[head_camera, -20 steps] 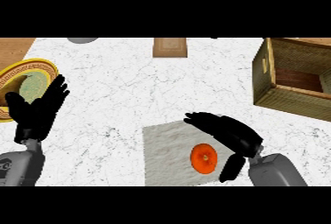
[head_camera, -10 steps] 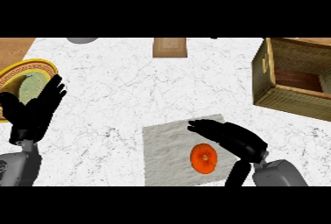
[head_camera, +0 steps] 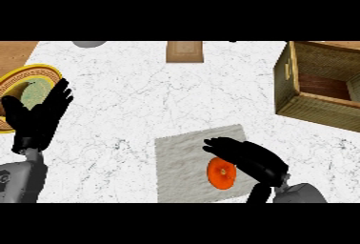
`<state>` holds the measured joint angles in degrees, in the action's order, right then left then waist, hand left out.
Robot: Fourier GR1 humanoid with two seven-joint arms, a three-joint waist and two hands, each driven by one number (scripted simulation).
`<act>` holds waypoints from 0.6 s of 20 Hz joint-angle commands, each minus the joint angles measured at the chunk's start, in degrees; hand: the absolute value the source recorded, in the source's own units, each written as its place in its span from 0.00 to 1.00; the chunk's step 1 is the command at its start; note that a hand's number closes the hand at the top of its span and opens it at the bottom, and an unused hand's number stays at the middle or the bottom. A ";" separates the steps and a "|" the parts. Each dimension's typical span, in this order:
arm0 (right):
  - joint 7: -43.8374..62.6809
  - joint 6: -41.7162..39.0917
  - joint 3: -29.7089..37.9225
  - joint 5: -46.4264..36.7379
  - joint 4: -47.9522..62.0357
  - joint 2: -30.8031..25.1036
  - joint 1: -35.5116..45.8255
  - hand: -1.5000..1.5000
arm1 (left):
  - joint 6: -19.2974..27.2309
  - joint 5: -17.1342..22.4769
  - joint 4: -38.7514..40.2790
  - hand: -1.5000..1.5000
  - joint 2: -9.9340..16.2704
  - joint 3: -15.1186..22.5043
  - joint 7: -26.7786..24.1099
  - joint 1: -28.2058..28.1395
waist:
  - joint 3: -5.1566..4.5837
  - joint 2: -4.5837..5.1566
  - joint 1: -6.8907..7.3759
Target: Pick the squash from the placemat and place it in the basket
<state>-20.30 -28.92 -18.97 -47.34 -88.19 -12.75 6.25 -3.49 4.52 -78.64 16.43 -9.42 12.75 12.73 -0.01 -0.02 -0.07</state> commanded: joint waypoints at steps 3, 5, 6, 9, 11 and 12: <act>-0.69 2.32 0.62 -4.20 5.11 1.54 2.37 0.00 | 0.33 -0.55 -5.20 0.50 -0.65 0.04 3.67 -0.93 | 0.02 0.00 0.18; -2.46 4.97 0.55 -5.65 6.81 2.01 2.50 0.00 | 1.20 -2.08 -4.55 0.50 -2.58 1.35 2.37 -1.76 | 0.01 0.01 0.14; 0.71 2.87 -0.50 -5.18 1.84 3.13 0.87 0.00 | 1.89 -3.15 2.60 0.50 -3.21 0.72 -2.53 0.90 | 0.00 0.03 -0.08; -4.00 6.95 -4.59 -11.31 9.10 0.43 4.59 1.00 | 3.72 -4.67 -2.74 0.50 -4.28 2.85 0.79 -0.72 | 0.04 0.04 0.47; -5.18 9.30 -4.93 -12.43 10.42 2.02 3.65 1.00 | 0.56 -1.91 0.49 0.50 -1.47 -0.35 0.97 1.81 | 0.02 0.05 0.16; -3.85 9.13 -4.25 -13.08 11.66 3.04 4.88 1.00 | -1.90 -0.51 0.67 0.50 -0.16 -1.75 -1.08 -0.22 | 0.01 0.04 0.23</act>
<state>-23.53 -21.97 -22.05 -57.05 -80.59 -10.94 9.20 -3.36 2.83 -78.55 15.04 -9.67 12.54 13.04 -0.05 -0.09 0.07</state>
